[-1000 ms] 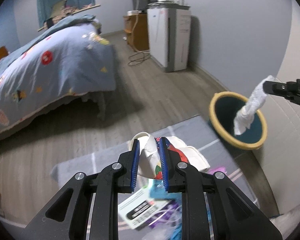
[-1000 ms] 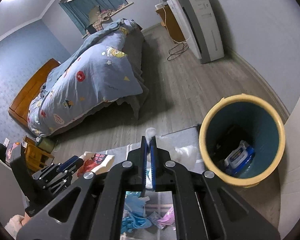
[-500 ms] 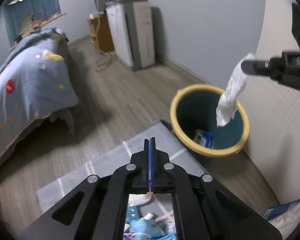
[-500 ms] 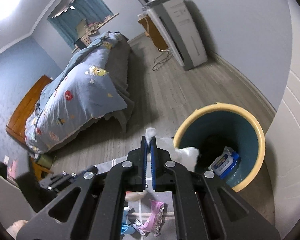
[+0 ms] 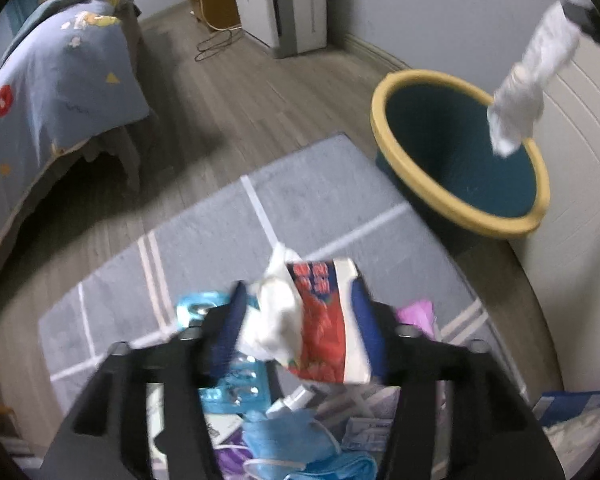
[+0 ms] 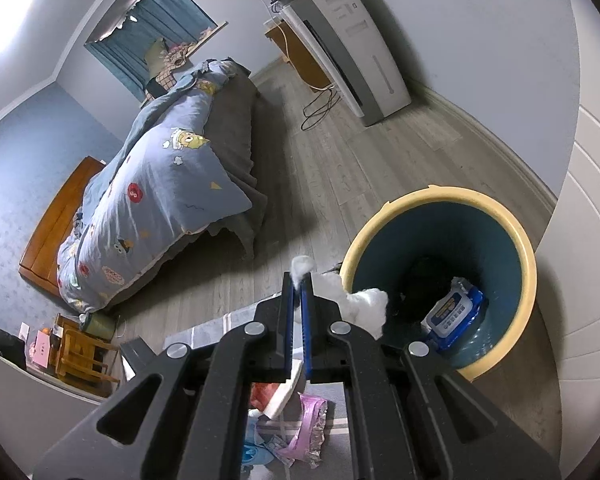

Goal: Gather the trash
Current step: 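Drop the white tissue into the bin with the right gripper while the left carries the wrapper there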

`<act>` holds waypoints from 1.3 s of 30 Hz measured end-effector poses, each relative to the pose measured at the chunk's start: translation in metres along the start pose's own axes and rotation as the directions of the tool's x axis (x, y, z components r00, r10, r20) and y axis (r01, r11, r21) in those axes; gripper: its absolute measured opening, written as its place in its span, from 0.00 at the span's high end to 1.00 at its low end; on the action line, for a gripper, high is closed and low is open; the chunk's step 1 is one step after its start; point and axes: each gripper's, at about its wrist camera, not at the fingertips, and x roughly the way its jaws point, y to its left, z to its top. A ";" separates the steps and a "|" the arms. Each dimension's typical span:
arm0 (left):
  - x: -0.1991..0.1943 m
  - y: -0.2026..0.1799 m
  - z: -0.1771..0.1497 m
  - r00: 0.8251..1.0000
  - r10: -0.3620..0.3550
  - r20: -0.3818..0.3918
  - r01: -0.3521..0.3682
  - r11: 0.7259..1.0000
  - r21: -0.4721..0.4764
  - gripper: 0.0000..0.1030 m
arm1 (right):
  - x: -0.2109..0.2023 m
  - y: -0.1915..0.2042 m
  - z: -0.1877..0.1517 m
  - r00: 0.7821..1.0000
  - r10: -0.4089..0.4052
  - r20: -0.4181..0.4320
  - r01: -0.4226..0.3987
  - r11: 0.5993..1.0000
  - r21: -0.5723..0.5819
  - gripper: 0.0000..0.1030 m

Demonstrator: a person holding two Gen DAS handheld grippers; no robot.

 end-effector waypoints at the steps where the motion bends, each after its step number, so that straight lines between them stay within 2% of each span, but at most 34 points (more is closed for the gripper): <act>1: 0.004 -0.001 -0.003 1.000 -0.002 -0.008 0.002 1.000 0.004 0.41 | 0.001 0.000 0.000 1.000 -0.001 -0.002 0.001 1.000 -0.002 0.97; 2: 0.008 -0.003 -0.005 1.000 0.001 -0.024 -0.001 1.000 0.010 0.41 | 0.002 0.001 -0.001 1.000 -0.003 -0.005 0.002 1.000 -0.006 0.97; 4: 0.020 -0.002 -0.010 0.998 0.043 -0.055 -0.042 0.999 0.020 0.55 | 0.004 0.003 -0.002 1.000 -0.006 -0.011 0.005 1.000 -0.014 0.97; 5: 0.025 0.001 -0.012 0.997 0.045 -0.069 -0.044 0.999 0.009 0.71 | 0.005 0.004 -0.002 1.000 -0.007 -0.014 0.007 1.000 -0.020 0.97; 6: 0.027 0.003 -0.013 0.996 0.043 -0.075 -0.043 0.999 0.001 0.81 | 0.005 0.005 -0.002 1.000 -0.008 -0.015 0.008 1.000 -0.023 0.97; 8: 0.026 0.007 -0.015 0.997 0.054 -0.057 -0.054 0.999 0.001 0.85 | 0.006 0.006 -0.001 1.000 -0.012 -0.014 0.011 1.000 -0.027 0.97; 14: 0.005 0.016 -0.012 0.999 0.053 0.004 -0.053 0.999 0.006 0.86 | 0.007 0.005 0.000 1.000 -0.011 -0.014 0.010 1.000 -0.026 0.97; 19: -0.023 0.013 0.014 0.997 0.028 0.076 -0.028 1.000 0.000 0.86 | 0.006 0.005 0.000 1.000 -0.012 -0.009 0.012 1.000 -0.023 0.97; 24: -0.037 -0.010 0.049 0.993 0.003 0.115 -0.009 0.998 0.055 0.86 | 0.005 -0.001 0.004 1.000 -0.014 0.002 0.014 1.000 -0.005 0.97; 31: -0.032 -0.053 0.090 0.991 -0.070 0.111 0.062 0.995 0.075 0.86 | 0.004 -0.025 0.012 0.998 -0.059 0.034 0.057 0.998 0.037 0.97; 35: -0.011 -0.078 0.103 0.994 -0.072 0.077 0.066 0.995 0.074 0.86 | 0.007 -0.054 0.013 0.992 -0.115 0.051 0.109 0.988 0.107 0.97; 39: 0.007 -0.096 0.111 0.995 -0.086 0.051 0.084 0.996 0.035 0.86 | 0.014 -0.070 0.007 0.986 -0.161 0.042 0.154 0.979 0.136 0.97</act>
